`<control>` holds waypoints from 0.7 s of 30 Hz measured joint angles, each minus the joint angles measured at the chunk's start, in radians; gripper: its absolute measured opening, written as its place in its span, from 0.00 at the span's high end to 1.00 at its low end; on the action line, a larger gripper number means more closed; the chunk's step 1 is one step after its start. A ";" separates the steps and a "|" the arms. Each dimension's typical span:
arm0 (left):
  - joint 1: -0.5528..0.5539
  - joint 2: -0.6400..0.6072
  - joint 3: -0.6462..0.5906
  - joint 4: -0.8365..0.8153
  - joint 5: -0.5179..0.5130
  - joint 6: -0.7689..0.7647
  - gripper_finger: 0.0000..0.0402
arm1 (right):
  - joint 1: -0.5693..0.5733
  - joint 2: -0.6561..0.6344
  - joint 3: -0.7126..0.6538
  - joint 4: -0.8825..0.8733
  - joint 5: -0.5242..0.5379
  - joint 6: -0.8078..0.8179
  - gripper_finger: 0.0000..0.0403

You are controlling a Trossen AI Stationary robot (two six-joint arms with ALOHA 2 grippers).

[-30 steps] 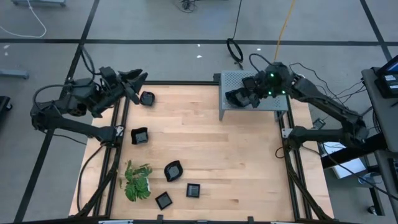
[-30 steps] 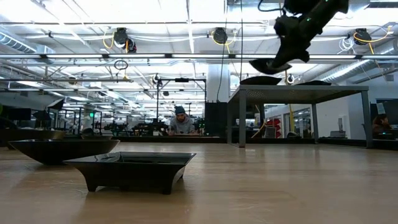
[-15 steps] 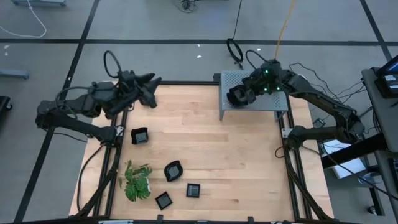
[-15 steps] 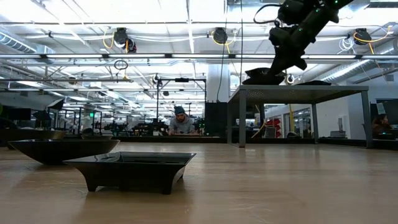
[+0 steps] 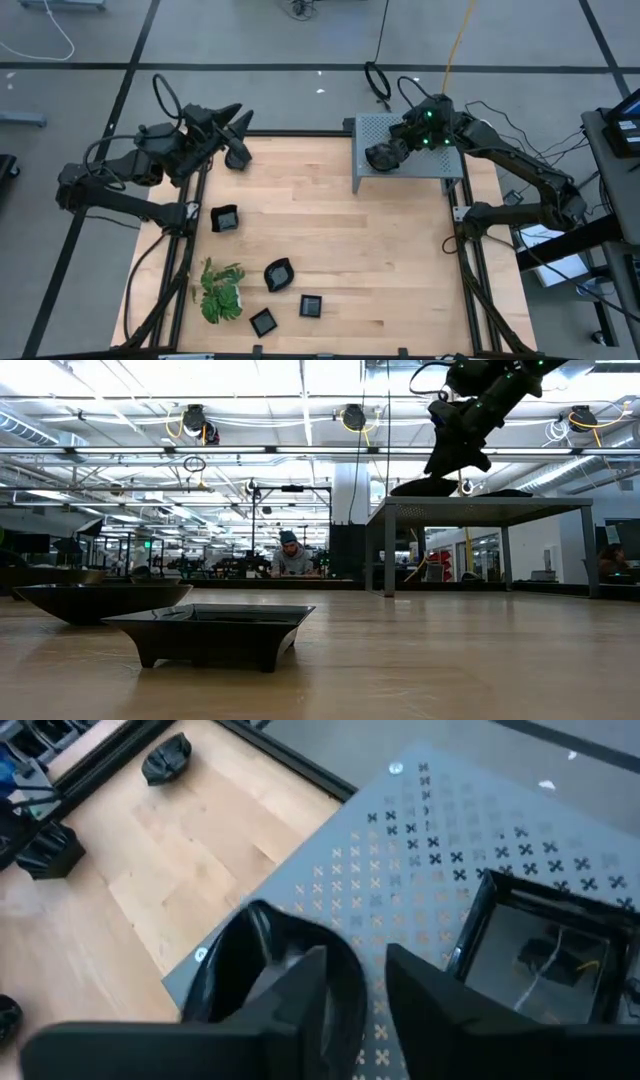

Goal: Pick & Place Mini shaped plates
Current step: Stack the distorted square plate on top of the other distorted square plates

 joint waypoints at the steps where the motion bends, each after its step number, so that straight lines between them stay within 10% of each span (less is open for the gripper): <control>1: 0.004 0.000 0.000 -0.001 0.000 0.006 0.57 | 0.000 -0.002 0.000 0.007 0.000 -0.001 0.73; 11: 0.009 0.004 0.000 -0.292 0.023 -0.111 0.57 | 0.010 -0.087 0.000 0.183 -0.002 -0.029 0.62; 21: 0.008 0.060 0.000 -1.129 0.457 -0.439 0.57 | 0.064 -0.141 0.000 0.328 -0.003 -0.030 0.64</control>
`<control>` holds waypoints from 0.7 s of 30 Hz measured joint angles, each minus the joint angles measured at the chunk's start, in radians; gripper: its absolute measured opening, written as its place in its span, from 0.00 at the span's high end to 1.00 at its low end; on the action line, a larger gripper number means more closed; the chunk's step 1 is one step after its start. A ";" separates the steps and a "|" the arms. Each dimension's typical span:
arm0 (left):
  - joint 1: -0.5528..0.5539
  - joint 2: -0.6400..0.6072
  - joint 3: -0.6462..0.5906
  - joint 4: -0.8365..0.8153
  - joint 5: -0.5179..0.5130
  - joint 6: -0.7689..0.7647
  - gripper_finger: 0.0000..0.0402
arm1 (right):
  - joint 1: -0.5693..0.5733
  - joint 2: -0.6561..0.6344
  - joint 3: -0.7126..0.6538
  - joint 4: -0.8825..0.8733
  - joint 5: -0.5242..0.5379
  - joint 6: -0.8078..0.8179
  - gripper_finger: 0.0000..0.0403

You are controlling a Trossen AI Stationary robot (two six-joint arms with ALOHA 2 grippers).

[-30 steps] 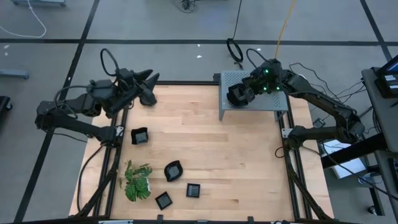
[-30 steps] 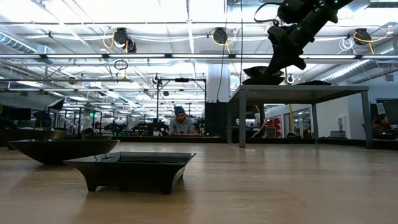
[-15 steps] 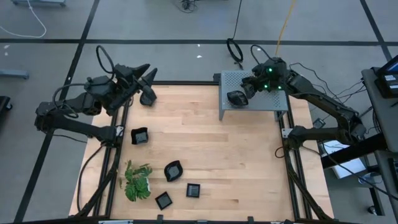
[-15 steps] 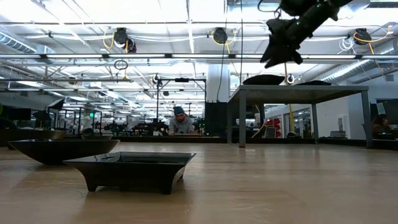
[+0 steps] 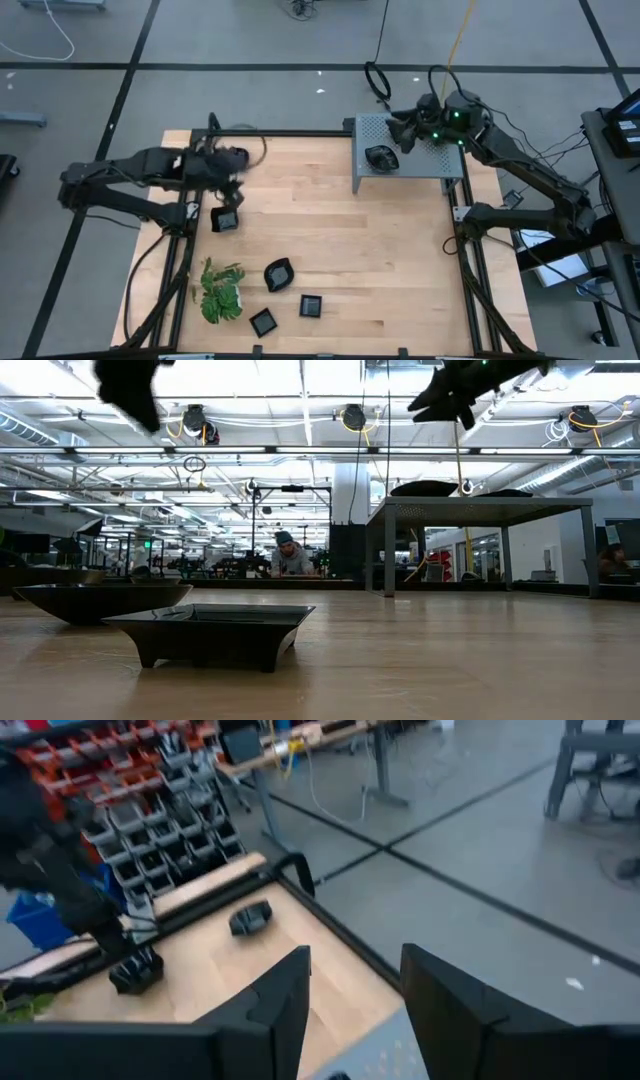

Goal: Pick & Place Mini shaped plates
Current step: Stack the distorted square plate on top of the other distorted square plates

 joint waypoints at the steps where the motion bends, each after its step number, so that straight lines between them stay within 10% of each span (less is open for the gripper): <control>1: 0.000 0.014 0.000 -0.066 0.028 -0.013 0.57 | 0.004 -0.001 0.000 0.009 0.000 0.000 0.64; 7: 0.000 0.091 -0.072 -0.224 0.190 -0.034 0.57 | 0.015 0.000 0.000 0.010 0.000 0.000 0.64; 21: -0.002 0.128 -0.502 0.103 0.343 -0.100 0.57 | 0.017 0.000 0.000 -0.010 0.000 -0.066 0.65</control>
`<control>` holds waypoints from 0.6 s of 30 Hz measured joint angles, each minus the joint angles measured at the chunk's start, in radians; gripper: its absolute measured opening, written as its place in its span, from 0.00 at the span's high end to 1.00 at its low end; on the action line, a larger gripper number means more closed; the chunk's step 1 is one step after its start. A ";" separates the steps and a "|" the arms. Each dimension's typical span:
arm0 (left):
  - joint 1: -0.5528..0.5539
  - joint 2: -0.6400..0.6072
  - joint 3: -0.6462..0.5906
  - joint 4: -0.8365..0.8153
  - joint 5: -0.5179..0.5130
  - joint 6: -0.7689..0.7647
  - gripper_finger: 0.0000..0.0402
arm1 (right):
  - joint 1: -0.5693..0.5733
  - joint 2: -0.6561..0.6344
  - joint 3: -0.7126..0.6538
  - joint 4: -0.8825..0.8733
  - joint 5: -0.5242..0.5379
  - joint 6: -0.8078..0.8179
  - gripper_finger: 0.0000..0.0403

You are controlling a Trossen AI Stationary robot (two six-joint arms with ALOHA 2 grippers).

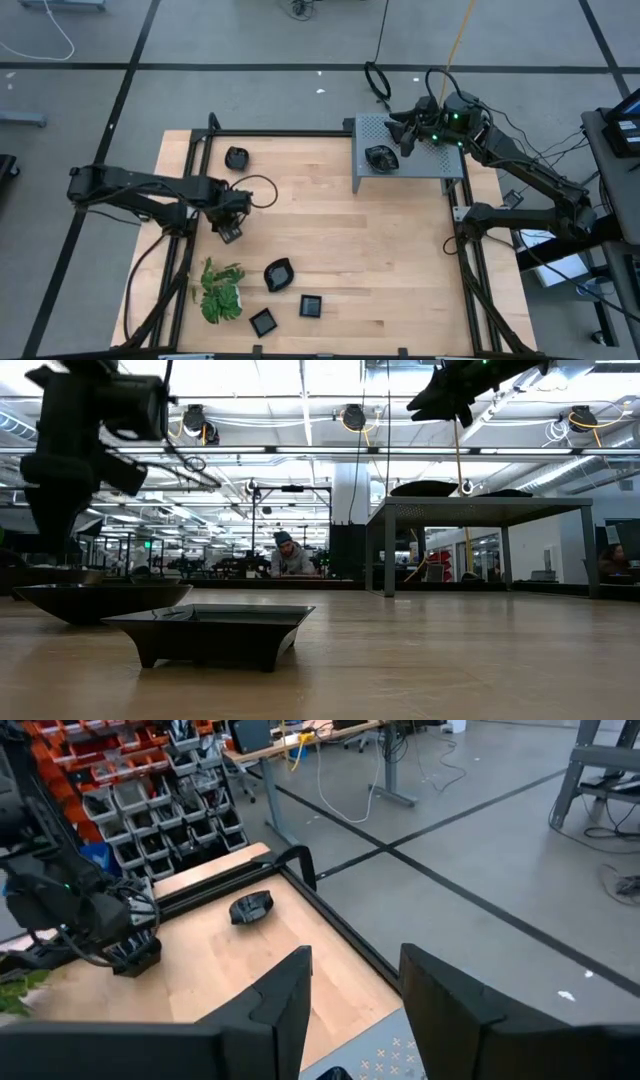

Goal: Pick & Place Mini shaped plates
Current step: Stack the distorted square plate on top of the other distorted square plates

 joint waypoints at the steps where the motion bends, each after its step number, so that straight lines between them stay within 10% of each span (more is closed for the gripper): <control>1: 0.000 0.000 -0.021 0.020 0.004 -0.002 0.57 | 0.000 0.000 0.000 0.000 0.000 -0.007 0.65; 18: -0.001 -0.006 -0.162 0.291 0.090 0.054 0.57 | 0.000 0.000 0.000 0.004 0.001 -0.013 0.65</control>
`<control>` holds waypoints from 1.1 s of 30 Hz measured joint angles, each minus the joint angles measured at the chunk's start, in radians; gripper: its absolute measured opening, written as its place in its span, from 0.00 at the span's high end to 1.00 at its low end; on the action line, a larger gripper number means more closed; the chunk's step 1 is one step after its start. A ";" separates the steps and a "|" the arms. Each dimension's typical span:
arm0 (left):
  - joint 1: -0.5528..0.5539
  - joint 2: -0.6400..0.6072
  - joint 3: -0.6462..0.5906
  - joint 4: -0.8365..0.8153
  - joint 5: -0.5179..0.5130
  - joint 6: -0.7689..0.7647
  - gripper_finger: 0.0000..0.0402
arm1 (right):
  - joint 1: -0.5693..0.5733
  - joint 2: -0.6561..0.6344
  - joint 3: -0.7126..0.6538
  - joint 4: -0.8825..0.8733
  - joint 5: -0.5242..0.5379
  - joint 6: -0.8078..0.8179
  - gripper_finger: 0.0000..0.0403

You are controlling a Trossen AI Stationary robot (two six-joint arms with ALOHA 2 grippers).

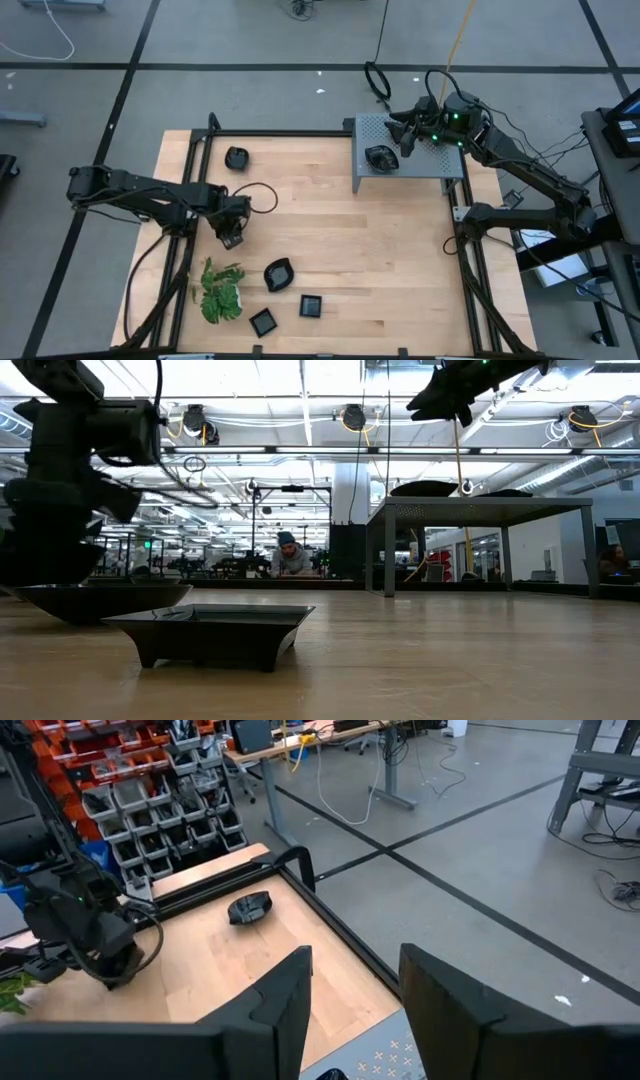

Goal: Pick & Place Mini shaped plates
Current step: Stack the distorted square plate on top of the other distorted square plates

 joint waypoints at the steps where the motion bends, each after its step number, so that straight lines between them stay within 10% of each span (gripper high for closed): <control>1: 0.000 0.000 0.000 0.033 0.001 0.015 0.57 | 0.000 0.000 0.000 0.001 0.000 0.000 0.65; 10: 0.000 0.000 0.016 0.443 0.037 0.083 0.57 | 0.000 0.000 0.000 0.001 0.001 0.009 0.65; 24: -0.175 0.008 0.126 0.280 0.100 0.593 0.57 | 0.000 0.000 0.000 -0.006 0.002 0.034 0.65; 33: -0.249 0.127 0.126 0.228 -0.070 0.775 0.57 | 0.000 0.000 0.000 -0.006 0.002 0.033 0.65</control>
